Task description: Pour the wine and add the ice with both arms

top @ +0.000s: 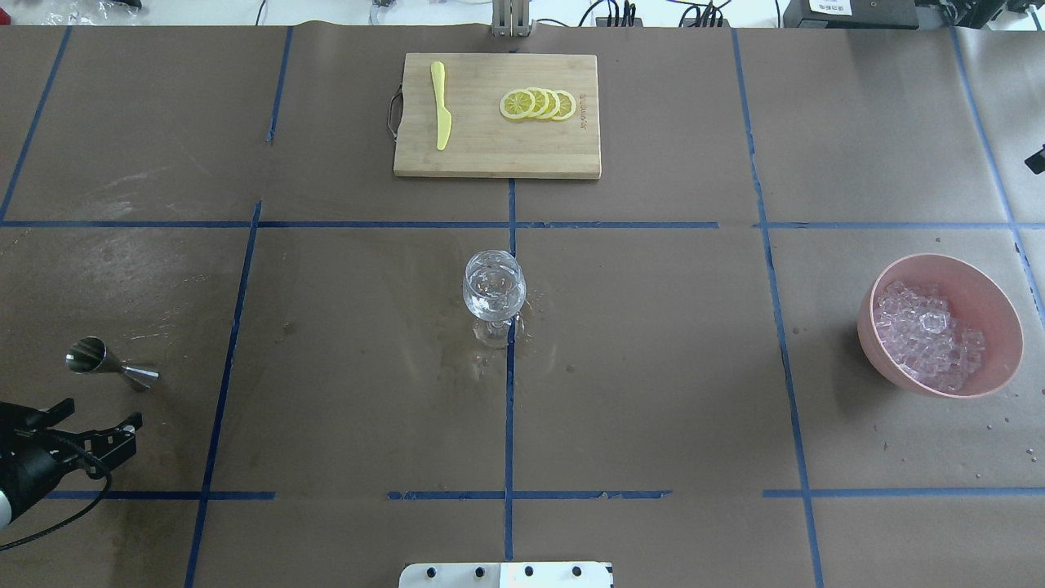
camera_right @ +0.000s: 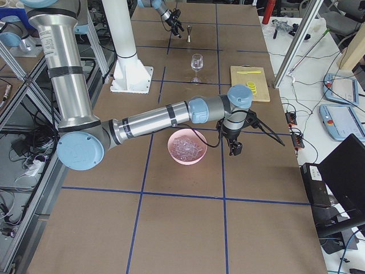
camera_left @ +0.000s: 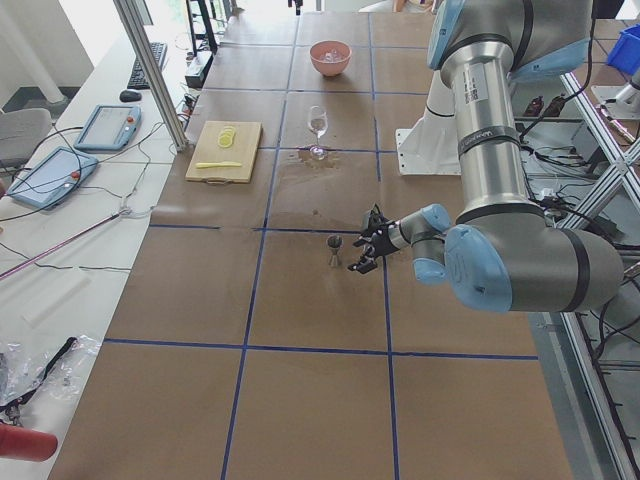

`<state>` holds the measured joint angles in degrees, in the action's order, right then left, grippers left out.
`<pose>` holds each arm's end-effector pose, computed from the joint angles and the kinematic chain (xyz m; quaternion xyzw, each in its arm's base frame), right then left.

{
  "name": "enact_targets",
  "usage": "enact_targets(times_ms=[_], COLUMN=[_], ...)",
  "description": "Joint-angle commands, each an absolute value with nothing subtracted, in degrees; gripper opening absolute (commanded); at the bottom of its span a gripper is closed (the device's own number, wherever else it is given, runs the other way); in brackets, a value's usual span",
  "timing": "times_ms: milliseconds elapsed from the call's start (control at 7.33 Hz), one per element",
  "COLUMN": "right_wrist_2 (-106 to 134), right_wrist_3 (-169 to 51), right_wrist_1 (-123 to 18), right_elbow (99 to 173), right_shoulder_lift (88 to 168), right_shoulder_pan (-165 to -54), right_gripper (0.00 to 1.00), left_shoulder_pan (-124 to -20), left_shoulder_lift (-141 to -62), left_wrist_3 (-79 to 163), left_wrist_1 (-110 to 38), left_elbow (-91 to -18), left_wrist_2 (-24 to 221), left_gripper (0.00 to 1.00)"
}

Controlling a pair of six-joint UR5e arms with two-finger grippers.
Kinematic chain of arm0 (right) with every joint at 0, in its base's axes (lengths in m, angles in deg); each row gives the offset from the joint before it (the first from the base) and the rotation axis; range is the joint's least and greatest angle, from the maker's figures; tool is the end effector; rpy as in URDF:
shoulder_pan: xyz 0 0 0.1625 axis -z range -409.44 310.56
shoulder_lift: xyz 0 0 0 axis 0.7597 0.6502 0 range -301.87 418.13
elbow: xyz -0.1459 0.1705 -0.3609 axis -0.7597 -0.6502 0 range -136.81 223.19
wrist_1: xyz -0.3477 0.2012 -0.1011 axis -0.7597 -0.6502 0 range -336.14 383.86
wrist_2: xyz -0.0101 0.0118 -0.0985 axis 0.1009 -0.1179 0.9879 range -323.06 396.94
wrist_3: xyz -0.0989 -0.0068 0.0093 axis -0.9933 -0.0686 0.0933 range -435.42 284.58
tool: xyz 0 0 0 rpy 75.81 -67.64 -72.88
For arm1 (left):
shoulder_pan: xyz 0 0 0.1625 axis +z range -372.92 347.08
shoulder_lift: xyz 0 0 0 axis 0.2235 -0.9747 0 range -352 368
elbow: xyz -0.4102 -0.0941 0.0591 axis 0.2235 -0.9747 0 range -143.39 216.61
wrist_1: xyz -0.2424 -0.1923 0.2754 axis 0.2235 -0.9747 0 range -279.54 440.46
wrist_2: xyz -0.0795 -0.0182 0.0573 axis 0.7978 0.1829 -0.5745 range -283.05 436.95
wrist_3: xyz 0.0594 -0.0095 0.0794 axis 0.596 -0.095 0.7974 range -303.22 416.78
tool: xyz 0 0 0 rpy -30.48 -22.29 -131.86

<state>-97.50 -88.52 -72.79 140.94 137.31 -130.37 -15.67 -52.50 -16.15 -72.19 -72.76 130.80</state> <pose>-0.0261 -0.5668 0.5040 0.1093 -0.3725 -0.2156 0.8960 0.2916 -0.2063 0.5713 0.3465 0.3664 -0.0299 0.8630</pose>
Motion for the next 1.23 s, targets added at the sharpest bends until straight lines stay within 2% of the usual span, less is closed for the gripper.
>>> enact_targets(times_ms=[0,273,682,818,1091], right_wrist_2=[-97.44,-97.53,-97.53,-97.53,-97.53], right_wrist_3=[-88.34,-87.81,-83.08,-81.06,-73.88], right_wrist_1=[-72.73,-72.73,-72.73,-72.73,-72.73], right_elbow=[140.93,141.19,142.85,144.17,146.54], right_shoulder_lift=[137.32,137.32,137.14,137.23,137.58], right_shoulder_pan=[-130.30,-130.04,-128.63,-128.20,-125.40], right_gripper=[1.00,1.00,1.00,1.00,1.00], left_shoulder_pan=[-20.36,-26.23,-37.22,-42.48,-60.46], left_shoulder_lift=[-48.78,-47.11,-49.56,-51.31,-54.48], left_wrist_3=[-13.10,-6.56,7.87,12.96,30.93], left_wrist_1=[-72.12,-72.12,-72.91,-73.09,-72.91], left_elbow=[-75.63,-73.26,-68.17,-66.07,-63.95], left_wrist_2=[141.43,143.38,152.94,156.80,167.25], left_gripper=[0.99,0.99,0.99,0.99,0.99])
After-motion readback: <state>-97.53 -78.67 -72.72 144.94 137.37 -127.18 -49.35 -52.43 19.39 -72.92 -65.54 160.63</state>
